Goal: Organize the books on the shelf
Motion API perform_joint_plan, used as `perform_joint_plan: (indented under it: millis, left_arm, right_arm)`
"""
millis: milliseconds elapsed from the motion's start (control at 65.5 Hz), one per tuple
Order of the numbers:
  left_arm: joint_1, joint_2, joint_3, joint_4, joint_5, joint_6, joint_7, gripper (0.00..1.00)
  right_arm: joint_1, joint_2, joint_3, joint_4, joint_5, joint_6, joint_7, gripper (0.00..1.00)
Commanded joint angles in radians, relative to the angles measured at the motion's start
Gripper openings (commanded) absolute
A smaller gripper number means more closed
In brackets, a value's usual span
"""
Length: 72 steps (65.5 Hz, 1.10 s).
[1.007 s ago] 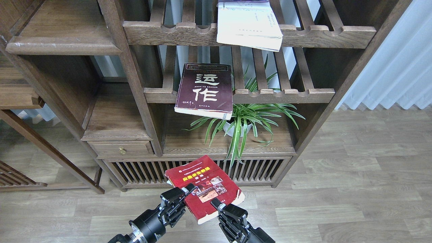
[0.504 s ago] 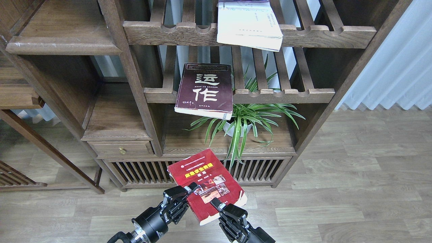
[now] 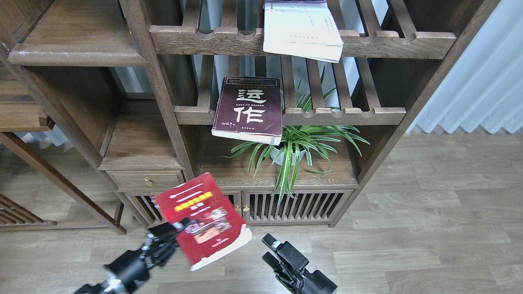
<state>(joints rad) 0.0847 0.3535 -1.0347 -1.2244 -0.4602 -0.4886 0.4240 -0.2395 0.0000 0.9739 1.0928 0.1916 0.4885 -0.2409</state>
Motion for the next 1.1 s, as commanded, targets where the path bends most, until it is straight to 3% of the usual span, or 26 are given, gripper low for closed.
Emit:
perform_joint_plan:
  millis: [0, 427, 549, 794, 1084]
  left_arm:
    - [0.035, 0.085, -0.111, -0.053, 0.002, 0.000, 0.019, 0.05]
    - [0.014, 0.268, -0.571, -0.202, 0.121, 0.000, 0.055, 0.05]
    - [-0.146, 0.295, -0.656, -0.184, 0.210, 0.000, 0.065, 0.06]
    - [-0.468, 0.340, -0.663, -0.115, 0.339, 0.000, 0.065, 0.06]
    - [-0.663, 0.340, -0.693, -0.046, 0.621, 0.000, 0.065, 0.06]
  right_arm:
    - [0.006, 0.000, 0.005, -0.013, 0.000, 0.000, 0.000, 0.96]
    - [0.054, 0.000, 0.006, -0.059, 0.003, 0.000, 0.003, 0.96]
    - [0.054, 0.000, 0.006, -0.067, 0.003, 0.000, 0.005, 0.96]
    - [0.054, 0.000, 0.009, -0.065, 0.003, 0.000, 0.005, 0.96]
    - [0.054, 0.000, 0.017, -0.067, 0.003, 0.000, 0.005, 0.96]
